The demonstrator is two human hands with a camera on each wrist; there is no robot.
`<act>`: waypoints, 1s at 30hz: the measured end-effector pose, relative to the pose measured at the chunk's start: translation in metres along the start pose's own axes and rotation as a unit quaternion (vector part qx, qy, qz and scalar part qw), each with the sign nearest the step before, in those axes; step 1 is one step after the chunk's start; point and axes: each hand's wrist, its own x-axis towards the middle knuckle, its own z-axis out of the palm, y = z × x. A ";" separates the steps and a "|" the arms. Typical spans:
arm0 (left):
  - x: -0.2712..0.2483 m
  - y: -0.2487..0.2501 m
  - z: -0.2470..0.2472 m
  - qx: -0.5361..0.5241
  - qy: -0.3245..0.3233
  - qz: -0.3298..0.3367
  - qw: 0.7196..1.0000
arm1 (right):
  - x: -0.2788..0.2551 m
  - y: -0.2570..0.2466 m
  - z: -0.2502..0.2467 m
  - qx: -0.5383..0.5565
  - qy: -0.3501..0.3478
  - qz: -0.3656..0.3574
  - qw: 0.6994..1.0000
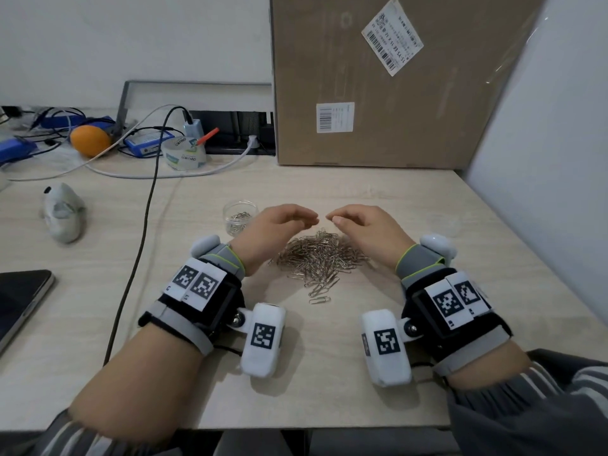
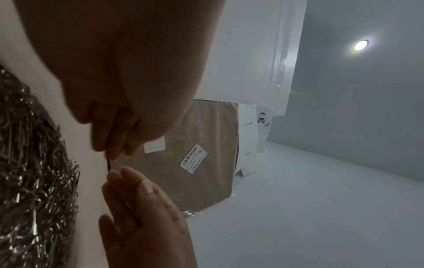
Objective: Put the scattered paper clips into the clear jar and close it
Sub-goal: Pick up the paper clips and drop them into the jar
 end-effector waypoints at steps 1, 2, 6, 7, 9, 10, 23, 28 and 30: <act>0.001 0.001 -0.001 -0.011 0.026 0.023 0.999 | -0.001 -0.001 -0.002 -0.002 0.018 -0.006 1.000; 0.001 0.003 -0.003 -0.013 0.059 0.044 0.997 | -0.002 -0.002 -0.003 -0.013 0.024 -0.012 1.000; 0.004 0.002 -0.017 0.082 0.230 0.076 0.967 | -0.005 -0.003 -0.001 -0.121 -0.049 -0.001 0.992; 0.005 0.000 -0.022 0.121 0.269 0.060 0.954 | -0.006 -0.003 0.000 -0.142 -0.071 -0.004 0.987; 0.005 -0.004 -0.029 0.177 0.301 0.002 0.937 | -0.006 -0.005 0.001 -0.165 -0.104 -0.013 0.981; 0.006 -0.007 -0.032 0.194 0.294 -0.034 0.935 | -0.007 -0.006 0.001 -0.170 -0.117 -0.015 0.978; 0.015 -0.027 -0.031 0.201 0.166 -0.132 0.956 | -0.005 -0.007 0.003 -0.213 -0.109 -0.047 0.970; 0.016 -0.024 -0.022 0.165 0.153 -0.093 0.970 | -0.003 -0.006 0.004 -0.216 -0.077 -0.059 0.971; 0.016 -0.022 -0.018 0.146 0.153 -0.082 0.974 | -0.003 -0.006 0.003 -0.210 -0.059 -0.055 0.974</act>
